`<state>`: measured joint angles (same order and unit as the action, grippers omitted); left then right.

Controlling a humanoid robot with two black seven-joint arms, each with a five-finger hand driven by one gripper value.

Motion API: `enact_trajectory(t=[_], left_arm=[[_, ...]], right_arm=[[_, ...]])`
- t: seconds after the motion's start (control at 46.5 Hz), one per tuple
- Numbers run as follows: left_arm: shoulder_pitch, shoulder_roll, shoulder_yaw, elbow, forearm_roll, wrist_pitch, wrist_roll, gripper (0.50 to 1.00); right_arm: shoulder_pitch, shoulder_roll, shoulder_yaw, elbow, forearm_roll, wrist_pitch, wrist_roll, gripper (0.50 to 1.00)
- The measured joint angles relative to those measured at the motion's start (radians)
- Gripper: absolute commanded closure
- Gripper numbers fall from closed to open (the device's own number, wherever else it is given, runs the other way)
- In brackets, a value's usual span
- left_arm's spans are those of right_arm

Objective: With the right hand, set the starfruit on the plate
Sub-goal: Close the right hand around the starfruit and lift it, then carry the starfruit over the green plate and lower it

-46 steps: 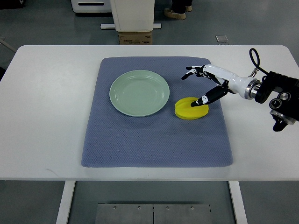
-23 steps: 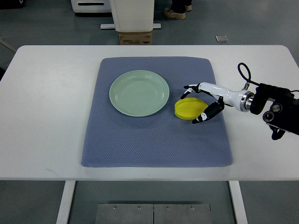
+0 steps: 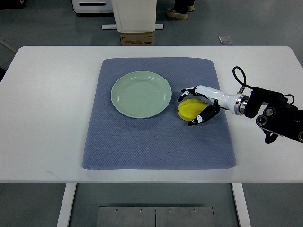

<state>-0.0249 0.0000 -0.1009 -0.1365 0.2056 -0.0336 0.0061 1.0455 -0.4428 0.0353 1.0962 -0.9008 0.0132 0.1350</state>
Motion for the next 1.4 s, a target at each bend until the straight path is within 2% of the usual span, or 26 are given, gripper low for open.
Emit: enact_trajectory(t=[0.215,0.344,0.43,0.667,0.71,0.774,1.097,1.398], left_arm=[[0.001,0.000,0.000,0.000,0.000,0.000,0.000,0.500],[0.001,0.000,0.000,0.000,0.000,0.000,0.000,0.500],[0.000,0.000,0.000,0.000,0.000,0.000,0.000,0.500],[0.001,0.000,0.000,0.000,0.000,0.000,0.000,0.500],[0.001,0.000,0.000,0.000,0.000,0.000,0.000,0.500],[0.001,0.000,0.000,0.000,0.000,0.000,0.000,0.500],[0.001,0.000,0.000,0.000,0.000,0.000,0.000,0.500],[0.000,0.000,0.000,0.000,0.000,0.000,0.000,0.500]], right_arm=[[-0.013,0.024,0.000,-0.025,0.000,-0.035,0.001,0.555],[-0.023,0.035,0.000,-0.040,0.000,-0.041,0.007,0.592],[-0.029,0.039,0.000,-0.047,0.000,-0.041,0.008,0.643],[-0.041,0.042,0.000,-0.065,0.001,-0.041,0.010,0.835],[-0.041,0.042,0.000,-0.065,0.000,-0.041,0.011,0.889],[-0.041,0.042,0.000,-0.067,0.001,-0.041,0.011,1.000],[-0.016,0.031,0.008,-0.064,0.009,-0.039,0.011,1.000],[0.103,0.053,0.010,-0.077,0.051,-0.040,0.006,1.000]])
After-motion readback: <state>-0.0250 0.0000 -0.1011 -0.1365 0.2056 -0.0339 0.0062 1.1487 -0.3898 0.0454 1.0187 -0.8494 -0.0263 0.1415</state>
